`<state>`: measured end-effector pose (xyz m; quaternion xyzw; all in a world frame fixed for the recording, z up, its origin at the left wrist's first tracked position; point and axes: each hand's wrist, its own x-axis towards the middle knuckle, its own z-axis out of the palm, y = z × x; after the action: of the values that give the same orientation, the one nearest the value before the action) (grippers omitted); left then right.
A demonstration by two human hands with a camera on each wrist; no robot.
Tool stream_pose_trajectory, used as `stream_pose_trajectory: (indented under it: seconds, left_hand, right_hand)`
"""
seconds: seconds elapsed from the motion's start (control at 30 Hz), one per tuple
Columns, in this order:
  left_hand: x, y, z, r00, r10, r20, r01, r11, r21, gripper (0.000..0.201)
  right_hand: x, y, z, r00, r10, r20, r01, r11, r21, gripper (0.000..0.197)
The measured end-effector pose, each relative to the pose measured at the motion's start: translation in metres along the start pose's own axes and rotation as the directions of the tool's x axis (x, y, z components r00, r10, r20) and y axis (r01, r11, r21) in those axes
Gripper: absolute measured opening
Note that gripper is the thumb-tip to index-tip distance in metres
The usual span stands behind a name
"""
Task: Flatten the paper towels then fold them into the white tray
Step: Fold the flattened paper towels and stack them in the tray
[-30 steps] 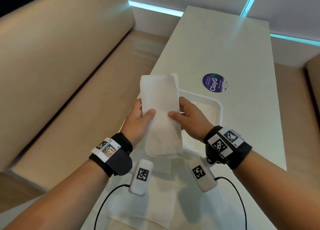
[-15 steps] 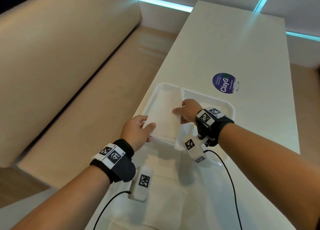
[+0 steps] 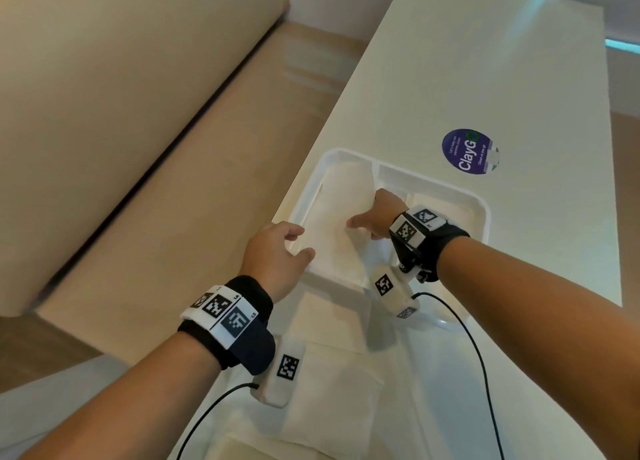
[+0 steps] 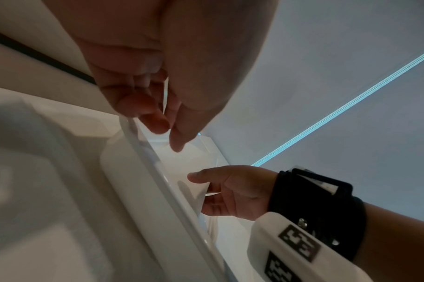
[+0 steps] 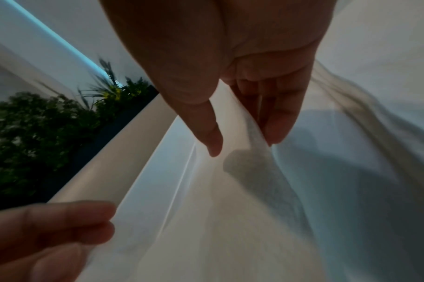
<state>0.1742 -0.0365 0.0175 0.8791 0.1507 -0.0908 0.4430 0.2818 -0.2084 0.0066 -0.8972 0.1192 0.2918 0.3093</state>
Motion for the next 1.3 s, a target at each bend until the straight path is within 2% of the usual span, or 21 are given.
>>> stream_pose_trajectory:
  seconds: [0.1, 0.17, 0.33, 0.4, 0.47, 0.6, 0.7, 0.83, 0.93, 1.03, 1.1, 1.17, 1.23, 1.3]
  left_hand:
    - [-0.002, -0.004, -0.001, 1.000, 0.014, -0.013, -0.014, 1.000, 0.025, 0.025]
    - [-0.004, -0.006, -0.001, 1.000, 0.011, -0.017, -0.010, 0.999, 0.042, 0.030]
    - [-0.005, -0.007, -0.001, 0.999, -0.036, -0.012, 0.037, 0.999, 0.025, 0.050]
    - [-0.005, -0.008, -0.001, 0.999, -0.046, -0.001, 0.046, 0.999, 0.024, 0.054]
    - [-0.005, -0.009, 0.000, 0.999, -0.053, 0.001, 0.053, 0.998, 0.025, 0.056]
    - [-0.005, -0.011, 0.003, 0.997, -0.074, -0.008, 0.074, 0.997, 0.032, 0.060]
    - [-0.005, -0.012, 0.005, 0.997, -0.075, -0.002, 0.075, 0.996, 0.043, 0.061]
    - [-0.003, -0.012, 0.004, 0.997, -0.080, 0.015, 0.079, 0.996, 0.049, 0.062]
    - [-0.001, -0.012, 0.003, 0.996, -0.090, 0.022, 0.089, 0.995, 0.053, 0.062]
    - [-0.001, -0.011, 0.000, 0.996, -0.091, 0.026, 0.089, 0.995, 0.049, 0.062]
    - [-0.001, -0.010, -0.002, 0.996, -0.080, 0.027, 0.078, 0.995, 0.054, 0.062]
    - [-0.003, -0.009, -0.005, 0.997, -0.065, 0.032, 0.063, 0.997, 0.048, 0.060]
    - [-0.006, -0.012, -0.011, 0.999, -0.037, 0.029, 0.037, 0.999, 0.020, 0.053]
    - [-0.012, -0.018, -0.016, 1.000, -0.008, 0.022, 0.009, 1.000, -0.009, 0.040]
  right_hand:
    - [-0.006, 0.002, 0.002, 1.000, 0.004, -0.007, -0.005, 0.998, -0.057, 0.041]
    - [-0.005, 0.003, 0.004, 1.000, 0.030, 0.006, -0.030, 0.997, -0.070, 0.037]
    - [-0.002, -0.002, 0.008, 0.999, 0.039, 0.020, -0.041, 0.994, 0.099, 0.028]
    - [-0.002, -0.002, 0.008, 0.998, 0.043, 0.040, -0.048, 0.992, 0.117, 0.024]
    - [-0.001, 0.001, 0.007, 0.996, 0.081, 0.045, -0.084, 0.994, 0.076, 0.023]
    - [-0.003, 0.005, 0.003, 0.989, 0.132, -0.064, -0.137, 0.988, -0.076, 0.044]
    - [-0.004, 0.003, 0.003, 0.992, 0.114, -0.054, -0.119, 0.987, -0.105, 0.034]
    - [-0.004, -0.002, 0.009, 0.994, 0.109, 0.016, -0.109, 0.994, -0.033, 0.028]
    - [-0.004, -0.004, 0.011, 0.992, 0.121, 0.034, -0.122, 0.992, 0.031, 0.021]
    - [-0.007, -0.003, 0.009, 0.993, 0.114, 0.030, -0.116, 0.992, 0.054, 0.023]
    - [-0.012, -0.001, 0.004, 0.995, 0.098, 0.033, -0.101, 0.992, 0.077, 0.023]
    - [-0.019, 0.003, 0.000, 0.999, 0.042, 0.027, -0.042, 0.999, 0.016, 0.037]
    - [-0.034, 0.007, -0.006, 0.994, -0.098, -0.038, 0.095, 0.992, -0.077, 0.045]
    - [-0.063, 0.010, -0.008, 0.953, -0.281, -0.111, 0.272, 0.958, -0.094, 0.033]
